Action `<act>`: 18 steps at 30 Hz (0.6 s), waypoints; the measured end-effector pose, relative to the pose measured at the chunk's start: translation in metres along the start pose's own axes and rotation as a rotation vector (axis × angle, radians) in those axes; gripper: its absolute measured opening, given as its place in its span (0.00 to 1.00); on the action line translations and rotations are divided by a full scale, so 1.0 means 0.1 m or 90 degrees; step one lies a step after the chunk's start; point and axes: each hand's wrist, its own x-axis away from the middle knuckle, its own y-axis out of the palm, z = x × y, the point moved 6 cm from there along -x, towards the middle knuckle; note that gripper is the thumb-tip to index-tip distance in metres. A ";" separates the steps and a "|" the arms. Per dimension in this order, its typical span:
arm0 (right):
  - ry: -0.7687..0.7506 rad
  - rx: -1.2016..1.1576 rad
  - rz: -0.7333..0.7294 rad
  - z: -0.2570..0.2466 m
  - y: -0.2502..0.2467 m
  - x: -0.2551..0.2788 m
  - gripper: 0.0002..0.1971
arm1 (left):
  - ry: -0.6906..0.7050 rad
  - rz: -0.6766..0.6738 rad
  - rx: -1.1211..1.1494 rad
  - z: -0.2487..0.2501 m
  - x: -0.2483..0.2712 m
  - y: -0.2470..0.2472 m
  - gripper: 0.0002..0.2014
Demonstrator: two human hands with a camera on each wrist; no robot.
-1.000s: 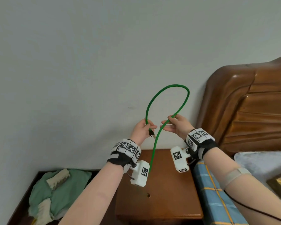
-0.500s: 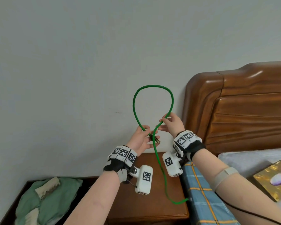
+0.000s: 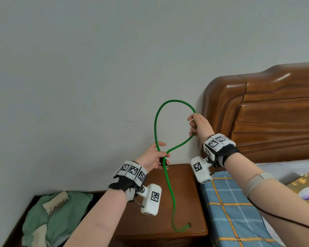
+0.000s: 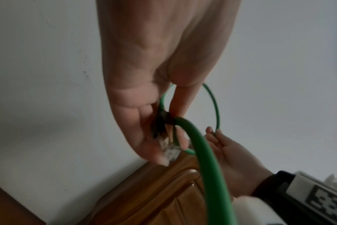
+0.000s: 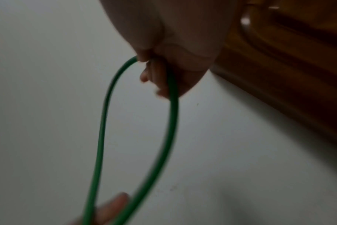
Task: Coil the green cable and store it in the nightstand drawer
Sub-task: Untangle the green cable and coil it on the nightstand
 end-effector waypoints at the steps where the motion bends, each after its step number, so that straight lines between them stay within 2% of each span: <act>1: 0.016 0.016 -0.011 0.03 -0.01 -0.02 0.14 | 0.003 0.001 -0.007 0.00 0.00 0.00 0.17; 5: 0.102 0.100 -0.032 0.12 -0.04 -0.06 0.10 | 0.042 0.046 -0.018 0.04 -0.05 0.00 0.16; 10: 0.195 0.278 -0.026 0.30 -0.01 -0.01 0.18 | 0.063 0.137 -0.024 0.05 -0.06 -0.09 0.14; 13: 0.186 0.401 -0.015 0.34 -0.08 -0.02 0.20 | 0.057 0.138 -0.049 -0.02 -0.02 -0.12 0.14; 16: 0.176 0.398 0.035 0.39 -0.13 0.01 0.23 | 0.039 0.108 -0.032 -0.11 0.00 -0.13 0.10; 18: 0.154 0.404 0.071 0.42 -0.11 0.09 0.30 | 0.032 0.129 0.015 -0.14 0.00 -0.17 0.08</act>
